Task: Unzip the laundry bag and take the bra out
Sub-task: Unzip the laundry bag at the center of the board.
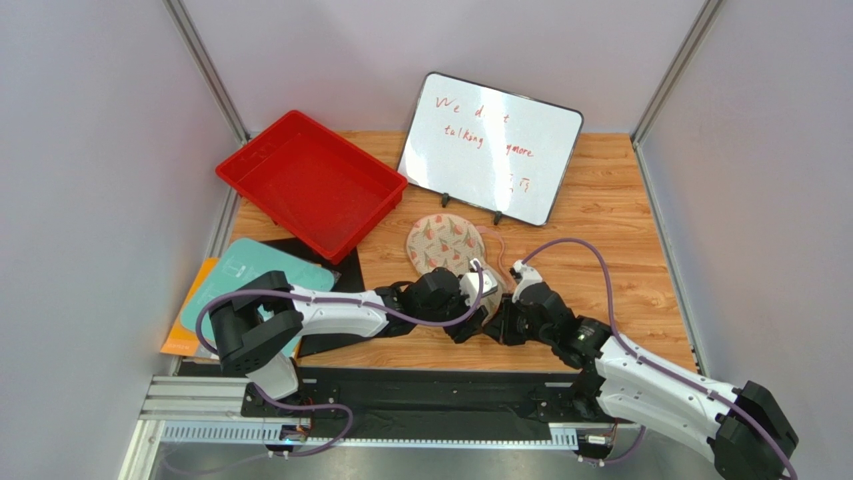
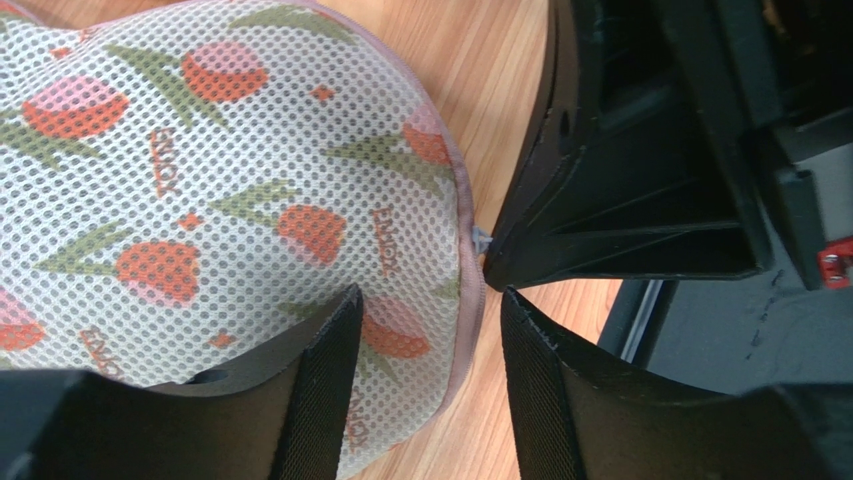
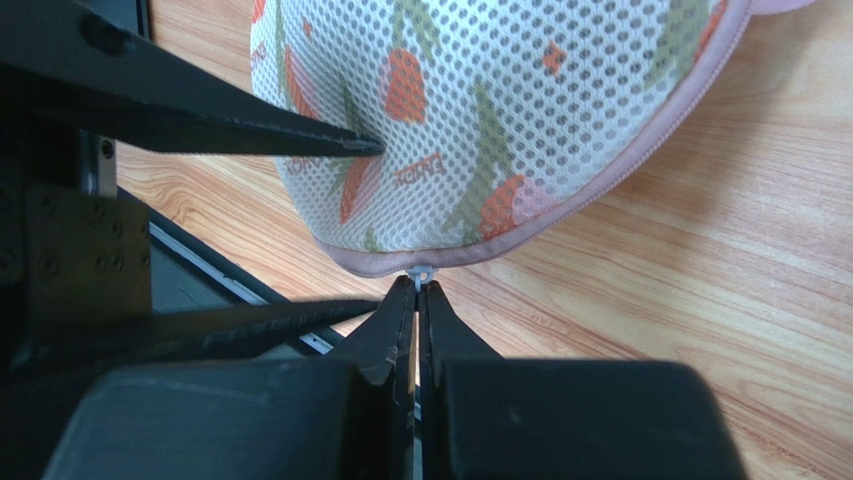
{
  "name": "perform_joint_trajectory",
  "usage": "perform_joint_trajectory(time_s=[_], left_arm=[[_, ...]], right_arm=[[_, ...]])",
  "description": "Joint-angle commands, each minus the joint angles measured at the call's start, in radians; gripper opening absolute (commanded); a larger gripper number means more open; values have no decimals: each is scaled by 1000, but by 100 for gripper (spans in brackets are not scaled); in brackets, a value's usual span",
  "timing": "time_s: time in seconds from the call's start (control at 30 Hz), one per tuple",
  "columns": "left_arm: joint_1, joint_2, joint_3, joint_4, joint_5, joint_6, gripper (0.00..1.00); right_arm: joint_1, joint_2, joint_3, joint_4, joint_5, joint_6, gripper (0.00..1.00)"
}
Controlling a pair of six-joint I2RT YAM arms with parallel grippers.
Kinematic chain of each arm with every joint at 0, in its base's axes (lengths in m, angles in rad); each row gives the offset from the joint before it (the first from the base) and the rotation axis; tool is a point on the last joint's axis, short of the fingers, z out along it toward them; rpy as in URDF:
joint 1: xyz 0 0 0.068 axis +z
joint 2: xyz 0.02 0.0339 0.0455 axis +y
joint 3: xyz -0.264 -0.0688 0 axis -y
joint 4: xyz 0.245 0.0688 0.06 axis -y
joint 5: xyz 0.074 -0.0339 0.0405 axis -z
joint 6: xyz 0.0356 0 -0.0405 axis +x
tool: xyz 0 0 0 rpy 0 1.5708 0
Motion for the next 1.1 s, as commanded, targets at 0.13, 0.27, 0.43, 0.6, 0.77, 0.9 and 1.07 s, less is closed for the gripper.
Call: perform_joint_trajectory(time_s=[0.13, 0.27, 0.43, 0.6, 0.77, 0.9, 1.07], left_arm=[[-6, 10, 37, -11, -42, 5, 25], [-6, 16, 38, -22, -43, 13, 2], [-6, 12, 32, -38, -49, 19, 0], [-6, -8, 9, -40, -41, 19, 0], [-6, -25, -14, -49, -41, 25, 0], [-6, -42, -40, -55, -39, 24, 0], [-6, -68, -71, -63, -41, 24, 0]], right_arm=[[4, 0, 18, 34, -19, -10, 0], [4, 3, 22, 26, -10, -13, 0], [3, 6, 28, 6, 13, -28, 0], [-7, 20, 30, -6, 30, -39, 0], [-34, 20, 39, -28, 45, -56, 0], [-57, 9, 53, -63, 53, -76, 0], [-89, -5, 59, -91, 85, -97, 0]])
